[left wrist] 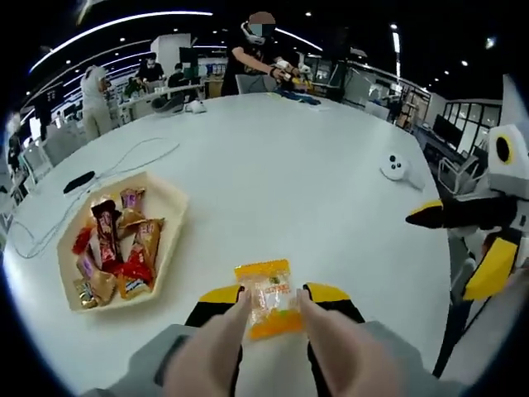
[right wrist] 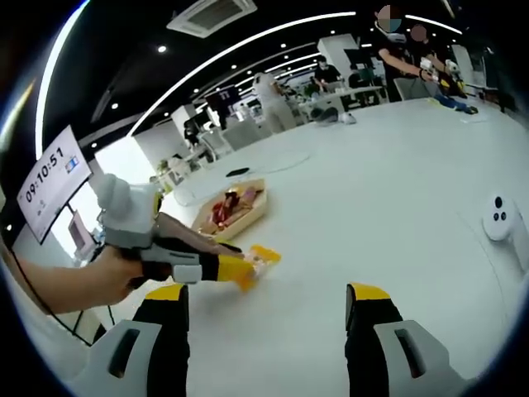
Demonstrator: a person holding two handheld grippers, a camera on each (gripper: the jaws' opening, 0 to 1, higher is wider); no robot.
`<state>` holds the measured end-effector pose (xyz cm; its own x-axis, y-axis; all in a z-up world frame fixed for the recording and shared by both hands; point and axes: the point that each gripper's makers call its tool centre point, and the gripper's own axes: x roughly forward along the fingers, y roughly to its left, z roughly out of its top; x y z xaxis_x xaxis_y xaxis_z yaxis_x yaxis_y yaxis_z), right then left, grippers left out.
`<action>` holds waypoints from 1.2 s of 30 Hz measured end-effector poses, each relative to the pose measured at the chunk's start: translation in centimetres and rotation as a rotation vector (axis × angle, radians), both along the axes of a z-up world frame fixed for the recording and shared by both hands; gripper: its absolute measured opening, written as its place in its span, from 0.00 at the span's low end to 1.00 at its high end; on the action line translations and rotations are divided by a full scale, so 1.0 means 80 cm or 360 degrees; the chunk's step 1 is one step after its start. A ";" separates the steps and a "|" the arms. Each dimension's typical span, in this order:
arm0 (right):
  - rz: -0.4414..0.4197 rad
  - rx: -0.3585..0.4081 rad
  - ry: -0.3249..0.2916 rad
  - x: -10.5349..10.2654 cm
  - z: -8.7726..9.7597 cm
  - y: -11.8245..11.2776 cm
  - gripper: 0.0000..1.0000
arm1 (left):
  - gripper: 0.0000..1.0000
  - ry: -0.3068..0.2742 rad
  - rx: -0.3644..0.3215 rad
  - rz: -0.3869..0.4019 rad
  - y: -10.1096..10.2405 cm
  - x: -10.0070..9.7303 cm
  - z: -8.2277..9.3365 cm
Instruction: Place the target food into the container with the food tongs after gripping and lifting it, then release it inside without dropping or visibly crushing the food.
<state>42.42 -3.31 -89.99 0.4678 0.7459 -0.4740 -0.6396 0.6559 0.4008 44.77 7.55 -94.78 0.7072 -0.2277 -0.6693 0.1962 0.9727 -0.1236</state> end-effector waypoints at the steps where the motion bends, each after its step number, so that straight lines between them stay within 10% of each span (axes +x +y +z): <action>1: -0.0001 0.0000 0.0001 0.000 0.000 0.000 0.79 | 0.27 -0.0001 -0.0005 0.0014 -0.001 0.000 0.000; 12: 0.0027 -0.0038 0.0003 -0.001 -0.002 0.001 0.78 | 0.28 -0.0008 0.0058 0.0196 -0.005 0.015 -0.009; 36: -0.0005 -0.0022 0.0031 -0.003 -0.007 -0.002 0.75 | 0.20 -0.0071 0.0131 -0.0023 -0.009 0.021 -0.011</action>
